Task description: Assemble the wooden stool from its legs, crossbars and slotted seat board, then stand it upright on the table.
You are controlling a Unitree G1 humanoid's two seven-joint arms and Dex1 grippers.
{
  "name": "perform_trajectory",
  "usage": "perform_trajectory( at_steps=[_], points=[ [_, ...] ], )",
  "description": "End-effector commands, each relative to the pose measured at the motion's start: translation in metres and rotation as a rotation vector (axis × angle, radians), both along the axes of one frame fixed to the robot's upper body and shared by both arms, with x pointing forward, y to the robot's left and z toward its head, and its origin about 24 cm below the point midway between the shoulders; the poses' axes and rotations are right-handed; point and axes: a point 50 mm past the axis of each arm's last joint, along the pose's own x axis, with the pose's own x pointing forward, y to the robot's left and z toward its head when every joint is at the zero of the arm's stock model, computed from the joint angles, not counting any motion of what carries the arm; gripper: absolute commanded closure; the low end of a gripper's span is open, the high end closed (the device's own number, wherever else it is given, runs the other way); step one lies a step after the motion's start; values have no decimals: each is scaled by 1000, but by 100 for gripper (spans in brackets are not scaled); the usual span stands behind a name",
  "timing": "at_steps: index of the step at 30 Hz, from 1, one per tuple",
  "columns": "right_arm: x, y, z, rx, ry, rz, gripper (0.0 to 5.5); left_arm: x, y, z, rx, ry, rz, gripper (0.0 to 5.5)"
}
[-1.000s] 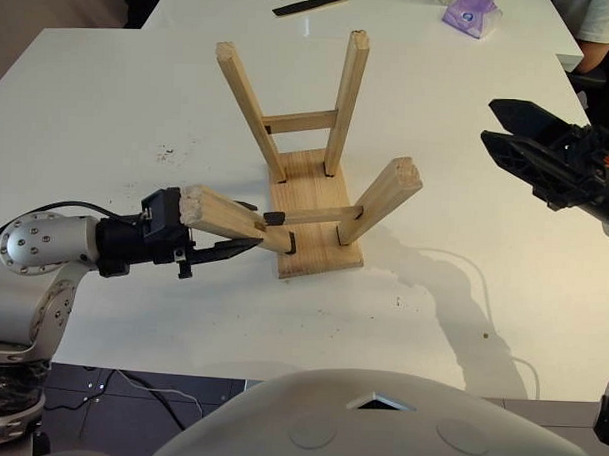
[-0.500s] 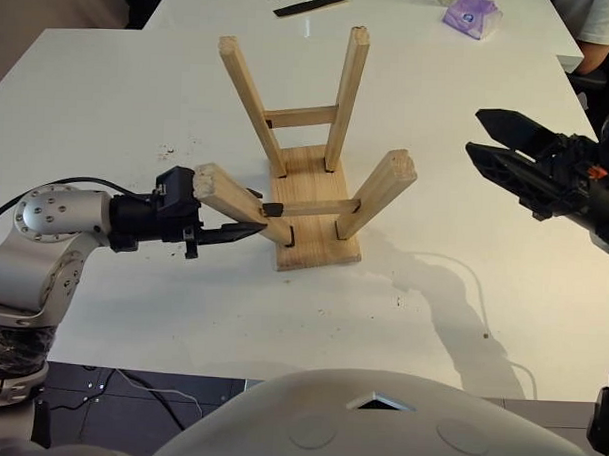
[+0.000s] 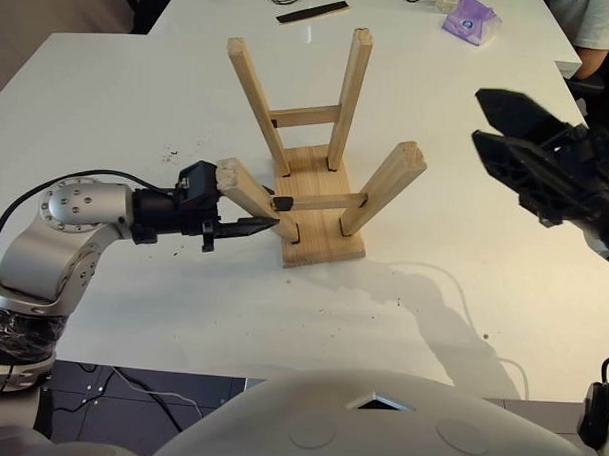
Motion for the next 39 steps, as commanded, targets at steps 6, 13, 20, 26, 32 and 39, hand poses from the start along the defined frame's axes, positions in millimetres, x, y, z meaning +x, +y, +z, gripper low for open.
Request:
perform_trajectory(
  at_steps=[6, 13, 20, 26, 32, 39],
  points=[
    [-8, 77, -12, -68, 69, 53, 251, -4, -31, -12, 91, 121, 73, 346],
    [14, 99, -38, -128, 121, -191, 251, -10, -29, -32, 162, 153, 93, 346],
    [32, 100, -53, -148, 158, -372, 311, -11, -27, -39, 153, 160, 130, 346],
    [25, 111, -68, -208, 172, -365, 327, -10, -28, -35, 144, 154, 124, 346],
    [20, 111, -132, -440, 244, -367, 327, -9, -30, -30, 151, 125, 119, 346],
    [20, 106, -182, -549, 320, -384, 327, 1, -31, -18, 174, 84, 123, 346]
  ],
)
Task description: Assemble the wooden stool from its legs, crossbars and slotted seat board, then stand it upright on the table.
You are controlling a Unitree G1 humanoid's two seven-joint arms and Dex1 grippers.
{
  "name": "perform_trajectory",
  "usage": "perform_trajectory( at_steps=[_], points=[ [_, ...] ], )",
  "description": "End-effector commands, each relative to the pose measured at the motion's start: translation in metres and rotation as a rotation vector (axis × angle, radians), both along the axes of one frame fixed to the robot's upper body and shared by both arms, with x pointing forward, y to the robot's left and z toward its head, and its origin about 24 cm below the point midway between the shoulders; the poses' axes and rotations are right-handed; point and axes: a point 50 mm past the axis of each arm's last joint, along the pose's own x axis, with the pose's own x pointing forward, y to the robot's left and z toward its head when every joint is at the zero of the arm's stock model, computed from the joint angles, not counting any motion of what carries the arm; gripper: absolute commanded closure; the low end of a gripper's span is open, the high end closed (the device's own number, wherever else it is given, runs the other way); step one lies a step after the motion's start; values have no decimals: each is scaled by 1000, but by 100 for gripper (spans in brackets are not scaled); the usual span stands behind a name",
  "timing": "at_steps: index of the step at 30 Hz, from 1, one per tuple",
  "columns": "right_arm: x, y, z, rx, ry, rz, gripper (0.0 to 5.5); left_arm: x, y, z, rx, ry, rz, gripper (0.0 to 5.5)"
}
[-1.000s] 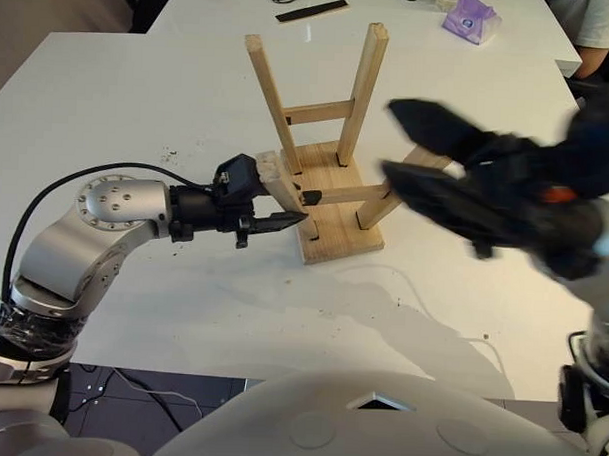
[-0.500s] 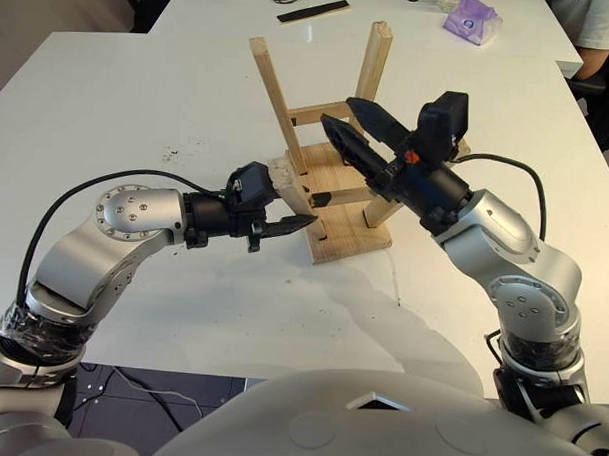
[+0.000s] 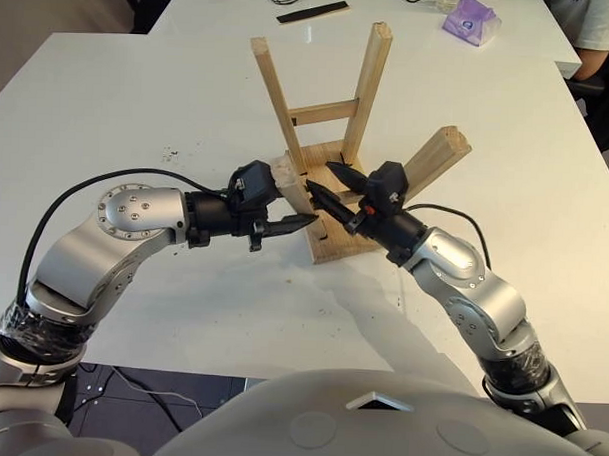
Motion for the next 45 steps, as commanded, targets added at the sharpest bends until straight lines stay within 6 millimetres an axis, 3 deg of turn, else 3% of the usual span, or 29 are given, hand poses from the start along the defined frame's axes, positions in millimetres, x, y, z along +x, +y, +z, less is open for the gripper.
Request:
perform_trajectory(
  at_steps=[1, 5, 7, 9, 11, 14, 17, 19, 22, 26, 28, 31, 34, 35, 38, 40, 42, 45],
  points=[
    [-5, -9, -58, -191, 199, -29, 327, 3, 13, -20, 156, 101, 61, 346],
    [-7, -11, -71, -250, 200, -16, 327, 9, 19, -19, 172, 93, 84, 346],
    [-8, -11, -61, -179, 179, -23, 327, 9, 22, -24, 187, 100, 98, 346],
    [-7, -12, -31, 15, 156, -38, 327, 7, 25, -33, 201, 127, 111, 346],
    [-5, -15, 16, 242, 83, -25, 327, 3, 28, -43, 217, 154, 122, 346],
    [0, -22, 77, 444, -51, 6, 327, 0, 28, -47, 210, 165, 138, 346],
    [7, -24, 105, 491, -99, 25, 327, 2, 27, -46, 202, 162, 146, 346],
    [13, -20, 97, 436, -72, 18, 327, 2, 26, -45, 199, 158, 146, 346],
    [17, -12, 60, 207, -36, -32, 327, 5, 21, -40, 183, 151, 120, 346],
    [17, -6, 8, 57, 116, -132, 327, 11, 18, -31, 177, 124, 101, 346],
    [16, -2, -8, 17, 191, -180, 327, 14, 17, -25, 173, 101, 101, 346],
    [14, 3, -10, -3, 200, -171, 327, 16, 16, -25, 175, 95, 107, 346],
    [15, 3, -4, -28, 174, -144, 327, 9, 19, -42, 198, 139, 135, 346],
    [15, 3, 3, -12, 149, -122, 327, 7, 20, -48, 206, 154, 144, 346],
    [7, 6, 52, 208, 30, 23, 327, 1, 24, -62, 213, 201, 165, 346],
    [-1, -4, 93, 413, -49, 117, 327, 0, 25, -65, 209, 214, 180, 346],
    [3, -31, 121, 518, -127, 106, 327, 1, 27, -66, 207, 216, 196, 346],
    [44, -111, 123, 383, -186, -255, 327, 4, 26, -61, 189, 207, 202, 346]
  ],
)
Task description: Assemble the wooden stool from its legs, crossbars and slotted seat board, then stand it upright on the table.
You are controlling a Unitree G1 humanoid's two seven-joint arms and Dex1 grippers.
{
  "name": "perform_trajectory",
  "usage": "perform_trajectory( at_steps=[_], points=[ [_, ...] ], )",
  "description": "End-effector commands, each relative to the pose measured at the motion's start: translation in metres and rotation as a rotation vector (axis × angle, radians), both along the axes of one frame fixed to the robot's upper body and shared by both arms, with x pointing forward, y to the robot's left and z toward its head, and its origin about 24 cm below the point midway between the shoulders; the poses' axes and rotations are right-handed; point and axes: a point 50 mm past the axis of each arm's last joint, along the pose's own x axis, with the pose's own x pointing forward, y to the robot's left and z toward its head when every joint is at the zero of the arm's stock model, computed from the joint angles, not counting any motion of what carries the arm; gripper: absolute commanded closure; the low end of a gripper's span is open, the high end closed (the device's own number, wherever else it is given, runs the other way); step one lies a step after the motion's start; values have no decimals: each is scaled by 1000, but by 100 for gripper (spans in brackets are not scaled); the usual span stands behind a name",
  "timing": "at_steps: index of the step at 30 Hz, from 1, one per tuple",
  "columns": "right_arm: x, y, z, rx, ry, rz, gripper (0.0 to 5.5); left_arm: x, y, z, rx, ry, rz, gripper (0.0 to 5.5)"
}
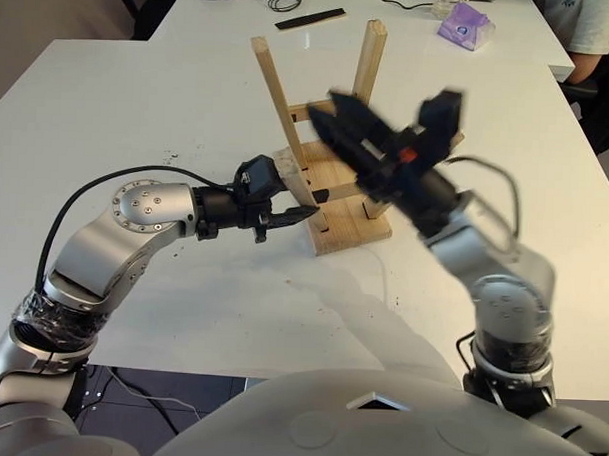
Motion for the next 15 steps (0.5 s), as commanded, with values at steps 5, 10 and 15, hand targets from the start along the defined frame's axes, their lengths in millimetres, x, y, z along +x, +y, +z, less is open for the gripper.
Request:
perform_trajectory(
  at_steps=[5, 10, 15],
  points=[
    [75, -203, -35, -620, 96, -1015, 327, -1, 23, -39, 189, 196, 134, 346],
    [78, -146, -57, -958, -98, -894, 327, 3, 19, -32, 197, 177, 96, 346],
    [25, 70, -14, -463, -260, -189, 327, 5, 3, -25, 190, 153, 46, 346]
  ],
)
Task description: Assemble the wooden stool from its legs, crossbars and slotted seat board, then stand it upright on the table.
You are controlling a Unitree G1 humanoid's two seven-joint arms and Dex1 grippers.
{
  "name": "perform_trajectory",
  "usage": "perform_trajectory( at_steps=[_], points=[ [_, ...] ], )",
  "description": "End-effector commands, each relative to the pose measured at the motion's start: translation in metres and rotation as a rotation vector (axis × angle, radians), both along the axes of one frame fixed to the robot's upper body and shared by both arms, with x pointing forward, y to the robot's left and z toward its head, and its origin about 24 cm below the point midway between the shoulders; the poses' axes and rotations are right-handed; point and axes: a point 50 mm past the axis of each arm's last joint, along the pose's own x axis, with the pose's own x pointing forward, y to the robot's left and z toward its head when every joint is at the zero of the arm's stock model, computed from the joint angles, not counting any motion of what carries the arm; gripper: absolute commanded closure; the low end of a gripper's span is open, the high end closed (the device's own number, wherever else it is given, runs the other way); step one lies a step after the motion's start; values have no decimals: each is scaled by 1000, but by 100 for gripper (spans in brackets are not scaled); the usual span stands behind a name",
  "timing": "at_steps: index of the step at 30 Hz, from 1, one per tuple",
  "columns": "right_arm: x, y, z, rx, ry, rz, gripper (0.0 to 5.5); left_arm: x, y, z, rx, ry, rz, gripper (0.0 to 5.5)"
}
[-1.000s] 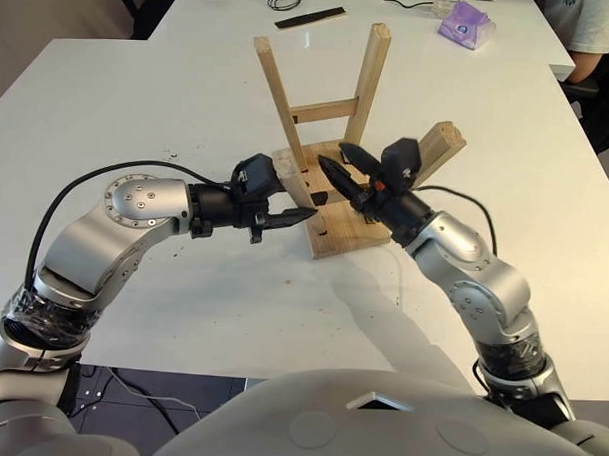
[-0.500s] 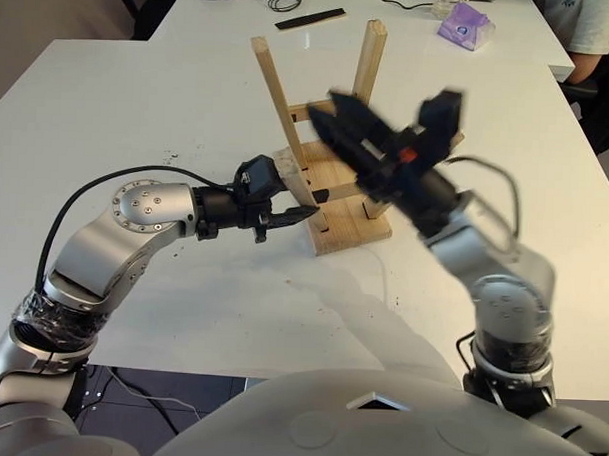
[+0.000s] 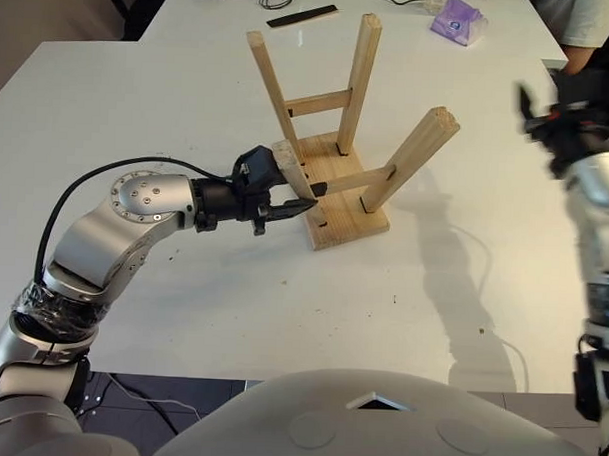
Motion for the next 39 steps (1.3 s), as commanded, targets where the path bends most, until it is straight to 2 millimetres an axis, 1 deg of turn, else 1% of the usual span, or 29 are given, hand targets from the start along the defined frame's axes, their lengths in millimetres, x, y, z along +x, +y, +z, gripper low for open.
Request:
perform_trajectory(
  at_steps=[1, 2, 3, 4, 5, 8, 10, 13, 14, 16, 18, 20, 22, 23, 24, 25, 26, 27, 28, 29, 30, 31, 32, 33, 35, 37, 38, 39],
  points=[
    [-66, 174, 68, 369, -53, 673, 327, -4, -4, -31, 168, 151, 19, 346],
    [-76, 185, 76, 402, -38, 732, 327, -5, -9, -29, 163, 145, 1, 346],
    [-80, 188, 78, 429, -9, 752, 327, -5, -14, -27, 156, 139, -12, 346],
    [-79, 184, 75, 426, 13, 734, 327, -4, -17, -25, 150, 136, -19, 346],
    [-72, 176, 67, 411, 45, 683, 327, -3, -18, -24, 145, 133, -18, 346],
    [-52, 139, 36, 320, 115, 492, 327, 1, -13, -28, 154, 138, 19, 346],
    [-43, 114, 27, 293, 126, 393, 327, 2, -9, -31, 163, 149, 46, 346],
    [-22, 58, 18, 215, 100, 171, 327, 2, -1, -33, 156, 159, 96, 346],
    [-18, 41, 18, 179, 81, 110, 327, 2, 2, -34, 156, 158, 112, 346],
    [-12, 9, 25, 165, 42, 7, 327, 1, 6, -33, 152, 161, 140, 346],
    [-8, -17, 33, 154, -10, -74, 327, -2, 11, -32, 145, 165, 158, 346],
    [-4, -36, 36, 117, -62, -134, 327, -4, 14, -29, 139, 166, 157, 346],
    [1, -44, 34, 86, -90, -165, 327, -6, 15, -24, 125, 165, 131, 346],
    [5, -44, 32, 59, -104, -168, 327, -8, 14, -21, 117, 164, 111, 346],
    [9, -39, 29, 25, -115, -157, 327, -8, 12, -17, 101, 168, 93, 346],
    [12, -27, 26, -17, -132, -127, 327, -8, 10, -13, 77, 176, 77, 346],
    [14, -12, 23, -42, -145, -86, 327, -8, 7, -9, 59, 180, 62, 346],
    [8, 24, 22, 37, -131, 55, 327, -7, 2, -5, 46, 177, 43, 346],
    [-6, 61, 25, 129, -115, 226, 327, -6, -3, -2, 39, 174, 20, 346],
    [-31, 97, 33, 230, -102, 440, 327, -6, -7, 0, 35, 171, 1, 346],
    [-60, 126, 46, 322, -96, 658, 327, -6, -11, 1, 33, 171, -13, 346],
    [-81, 136, 55, 361, -101, 791, 327, -6, -13, 2, 32, 174, -23, 346],
    [-89, 136, 60, 369, -102, 839, 327, -7, -14, 2, 32, 176, -28, 346],
    [-84, 130, 58, 341, -101, 805, 327, -8, -14, 2, 31, 181, -27, 346],
    [-59, 110, 44, 227, -89, 634, 327, -10, -13, -1, 35, 199, -13, 346],
    [-43, 91, 29, 120, -71, 522, 327, -13, -9, -4, 29, 219, 22, 346],
    [-39, 83, 23, 91, -57, 485, 330, -17, -6, -5, 28, 223, 25, 309],
    [-36, 77, 18, 73, -44, 457, 330, -20, -5, -6, 27, 226, 28, 298]
  ],
)
